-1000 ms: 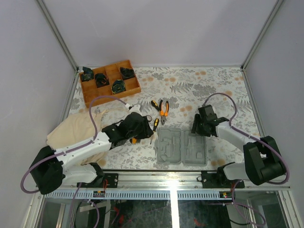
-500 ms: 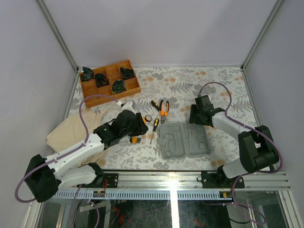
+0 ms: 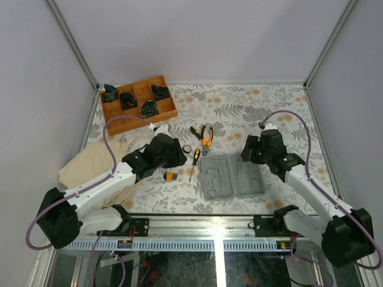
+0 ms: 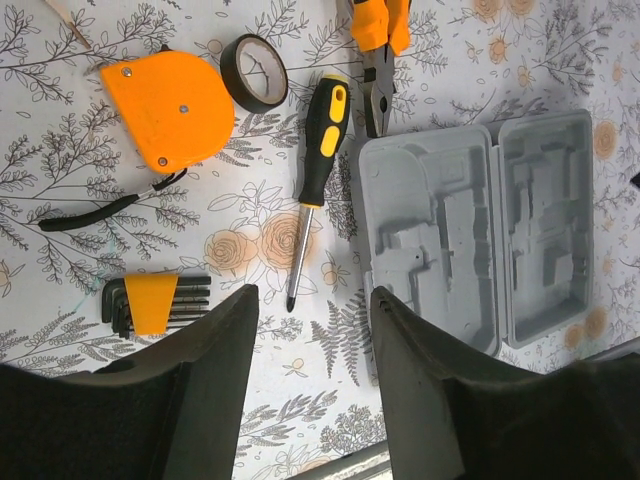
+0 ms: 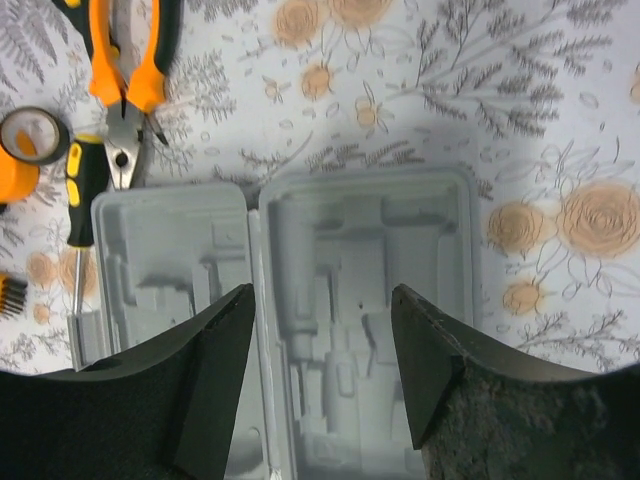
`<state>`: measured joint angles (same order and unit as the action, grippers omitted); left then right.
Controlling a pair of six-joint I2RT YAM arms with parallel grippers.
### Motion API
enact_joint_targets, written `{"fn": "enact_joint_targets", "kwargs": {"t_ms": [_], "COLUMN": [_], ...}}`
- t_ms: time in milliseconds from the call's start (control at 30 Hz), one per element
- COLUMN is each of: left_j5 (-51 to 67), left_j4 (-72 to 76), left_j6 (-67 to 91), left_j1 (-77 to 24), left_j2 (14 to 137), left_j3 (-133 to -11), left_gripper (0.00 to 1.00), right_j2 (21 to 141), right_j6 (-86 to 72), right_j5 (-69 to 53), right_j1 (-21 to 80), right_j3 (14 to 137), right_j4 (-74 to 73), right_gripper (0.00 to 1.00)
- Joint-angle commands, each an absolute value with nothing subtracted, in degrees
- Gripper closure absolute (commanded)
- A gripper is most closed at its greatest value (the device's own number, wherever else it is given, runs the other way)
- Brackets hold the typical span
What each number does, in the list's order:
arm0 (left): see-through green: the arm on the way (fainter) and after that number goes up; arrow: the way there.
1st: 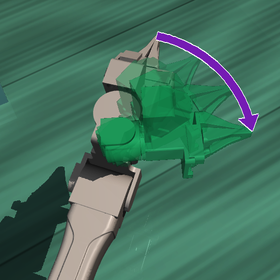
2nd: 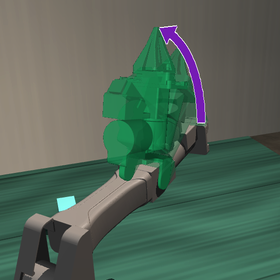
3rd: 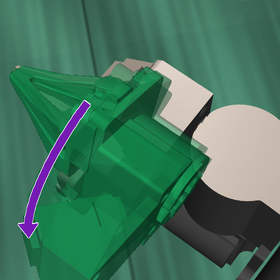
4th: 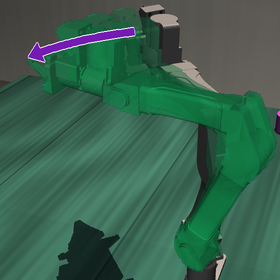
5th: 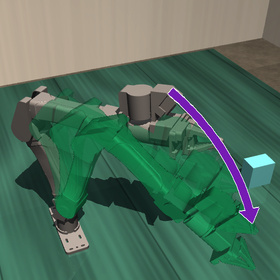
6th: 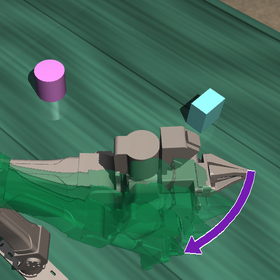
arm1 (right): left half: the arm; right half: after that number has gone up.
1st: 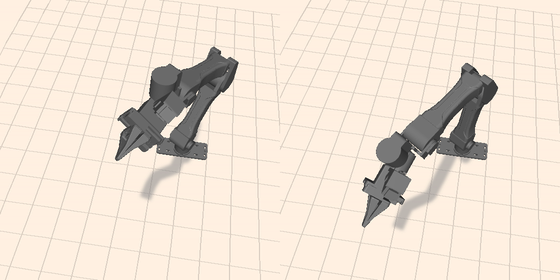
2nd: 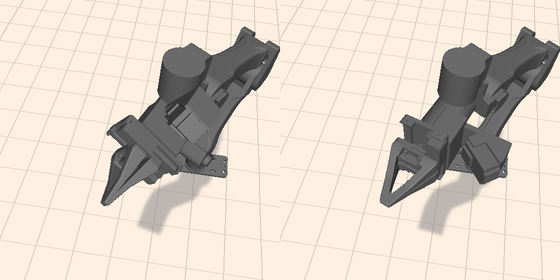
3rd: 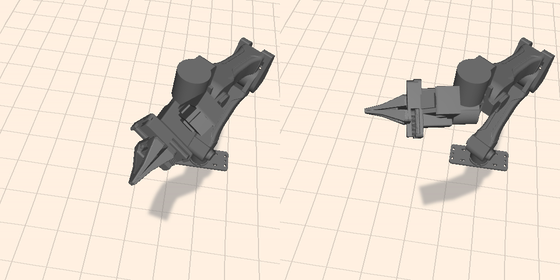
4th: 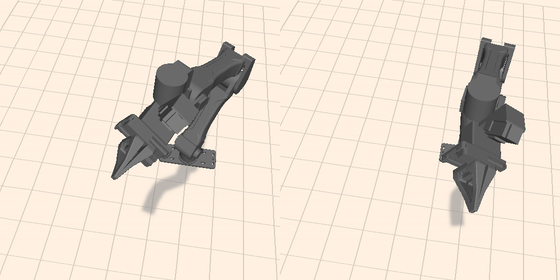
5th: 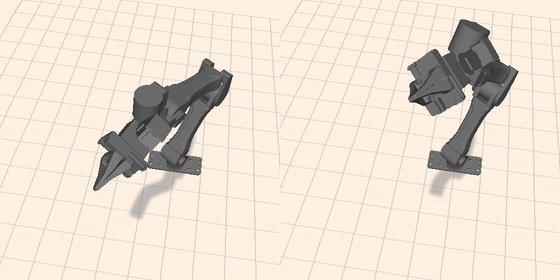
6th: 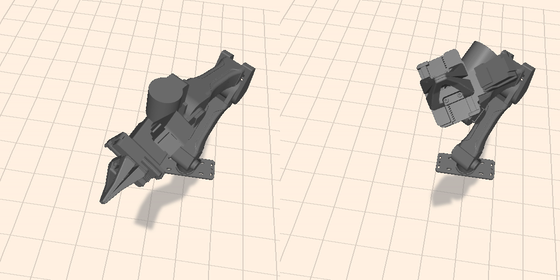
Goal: Sort the tools into containers
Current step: Adjust the storage box at the center of the board.
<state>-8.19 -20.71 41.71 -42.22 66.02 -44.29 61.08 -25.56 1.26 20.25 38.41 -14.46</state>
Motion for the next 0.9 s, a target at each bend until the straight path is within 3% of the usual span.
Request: {"fn": "enact_joint_targets", "kwargs": {"t_ms": [0, 400, 867], "left_j5": [-9.5, -7.5, -8.3], "left_j4": [-18.7, -12.4, -15.5], "left_j6": [41.4, 41.3, 36.8], "left_j1": [-41.4, -39.5, -39.6], "left_j2": [68.0, 76.9, 99.7], "left_j3": [-46.5, -49.0, -69.7], "left_gripper": [0.52, 0.5, 0.51], "right_j2": [56.7, 50.4, 44.4], "right_j6": [-28.1, -30.7, -34.7], "right_j5": [-1.2, -2.3, -3.1], "right_j1": [20.2, 20.2, 20.3], "right_j3": [35.5, 31.5, 27.1], "right_j4": [-16.7, -19.7, -20.4], "right_gripper": [0.36, 0.32, 0.31]}}
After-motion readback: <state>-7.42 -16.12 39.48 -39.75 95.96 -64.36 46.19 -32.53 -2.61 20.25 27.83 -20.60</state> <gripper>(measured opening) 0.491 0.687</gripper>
